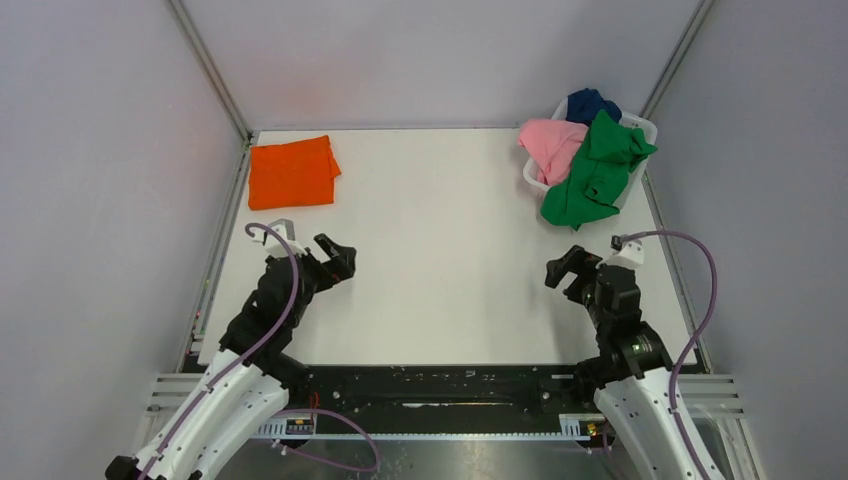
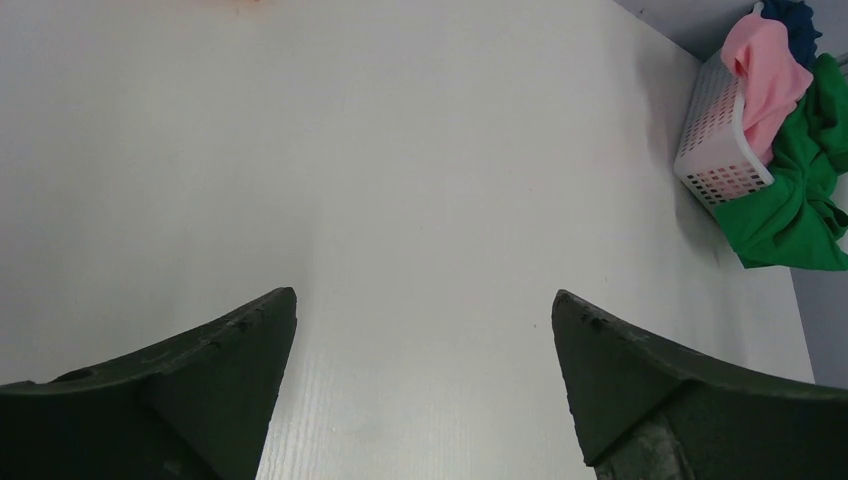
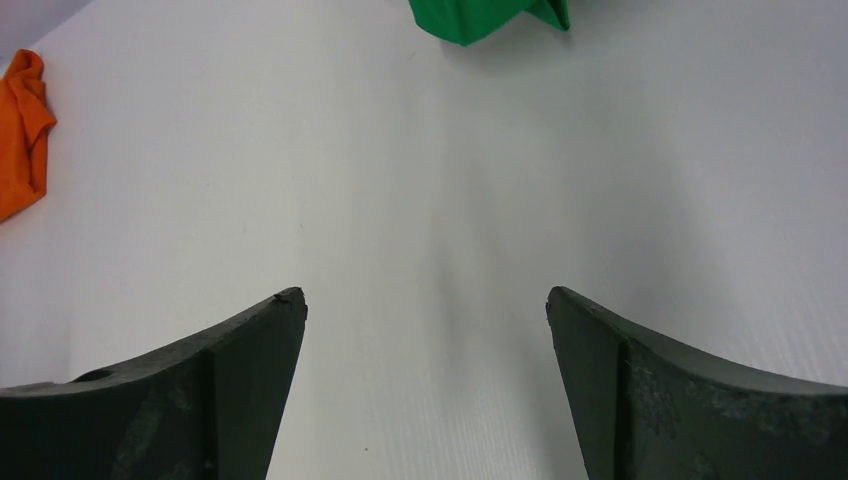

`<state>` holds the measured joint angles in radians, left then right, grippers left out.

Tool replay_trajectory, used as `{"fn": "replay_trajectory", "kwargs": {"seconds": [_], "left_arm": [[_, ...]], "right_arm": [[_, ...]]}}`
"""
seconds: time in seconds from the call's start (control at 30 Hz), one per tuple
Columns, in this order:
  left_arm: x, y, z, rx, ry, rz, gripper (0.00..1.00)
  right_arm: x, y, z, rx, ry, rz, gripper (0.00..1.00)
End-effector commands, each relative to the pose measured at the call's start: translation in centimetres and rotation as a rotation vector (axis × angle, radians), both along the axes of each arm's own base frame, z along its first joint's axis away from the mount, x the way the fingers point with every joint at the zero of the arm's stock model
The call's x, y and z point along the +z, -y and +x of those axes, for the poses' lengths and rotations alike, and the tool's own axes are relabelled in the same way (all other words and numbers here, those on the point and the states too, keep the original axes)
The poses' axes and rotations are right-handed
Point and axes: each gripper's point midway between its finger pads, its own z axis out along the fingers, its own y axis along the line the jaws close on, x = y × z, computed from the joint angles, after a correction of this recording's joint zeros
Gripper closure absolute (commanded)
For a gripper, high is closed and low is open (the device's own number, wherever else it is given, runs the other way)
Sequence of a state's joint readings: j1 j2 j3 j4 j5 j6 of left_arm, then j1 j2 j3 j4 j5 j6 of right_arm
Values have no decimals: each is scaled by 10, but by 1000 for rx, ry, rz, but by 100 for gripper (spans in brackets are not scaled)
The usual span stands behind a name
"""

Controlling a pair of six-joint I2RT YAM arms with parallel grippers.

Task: Fold and stack the t-shirts
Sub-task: Grab crumpled tshirt from bin with the right arm

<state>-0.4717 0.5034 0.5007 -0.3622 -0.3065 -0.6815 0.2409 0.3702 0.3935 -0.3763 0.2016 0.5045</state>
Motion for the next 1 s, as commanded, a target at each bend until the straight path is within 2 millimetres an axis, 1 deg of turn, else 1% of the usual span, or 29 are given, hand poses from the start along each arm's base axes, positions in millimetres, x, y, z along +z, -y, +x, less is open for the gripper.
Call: {"fn": "replay_trajectory", "kwargs": {"seconds": [0.0, 0.07, 0.17, 0.23, 0.3, 0.37, 0.4, 0.47, 0.5, 0.53, 0.57, 0.6, 0.7, 0.73, 0.87, 0.9, 0.93, 0.97], "left_arm": [[20, 6, 11, -10, 64, -15, 1], [20, 7, 13, -13, 64, -10, 1], [18, 10, 16, -22, 56, -2, 1], [18, 11, 18, -23, 50, 1, 1], [17, 12, 20, -25, 45, 6, 1], [16, 12, 20, -22, 36, 12, 1], [15, 11, 20, -20, 33, 14, 1], [14, 10, 20, -17, 26, 18, 1], [14, 10, 19, -16, 24, 19, 1], [12, 8, 19, -10, 20, 23, 1], [11, 8, 19, -5, 19, 25, 1], [10, 7, 19, -3, 16, 26, 1], [8, 6, 20, 4, 8, 31, 1], [7, 7, 21, 3, 4, 31, 1], [6, 8, 23, 3, -9, 32, 1], [6, 8, 23, 4, -12, 33, 1], [5, 9, 24, 4, -16, 36, 1], [5, 10, 25, 4, -20, 36, 1]], "right_arm": [[54, 4, 19, -20, 103, -30, 1], [77, 3, 28, 5, 122, -71, 2], [94, 7, 45, -17, 31, -123, 2], [107, 8, 65, -25, -15, -149, 2], [117, 11, 89, -32, -50, -158, 2], [123, 18, 114, -53, -92, -146, 2], [126, 25, 126, -74, -118, -140, 2], [126, 41, 145, -116, -184, -143, 2], [121, 51, 157, -138, -220, -153, 2], [127, 57, 165, -148, -218, -166, 2], [122, 70, 177, -176, -242, -178, 2], [123, 81, 187, -197, -249, -193, 2], [119, 108, 216, -255, -283, -208, 2], [120, 116, 229, -269, -277, -202, 2], [99, 137, 276, -287, -285, -170, 2], [85, 140, 290, -281, -303, -159, 4], [88, 144, 299, -288, -288, -149, 5], [71, 147, 311, -289, -314, -134, 7]]}}
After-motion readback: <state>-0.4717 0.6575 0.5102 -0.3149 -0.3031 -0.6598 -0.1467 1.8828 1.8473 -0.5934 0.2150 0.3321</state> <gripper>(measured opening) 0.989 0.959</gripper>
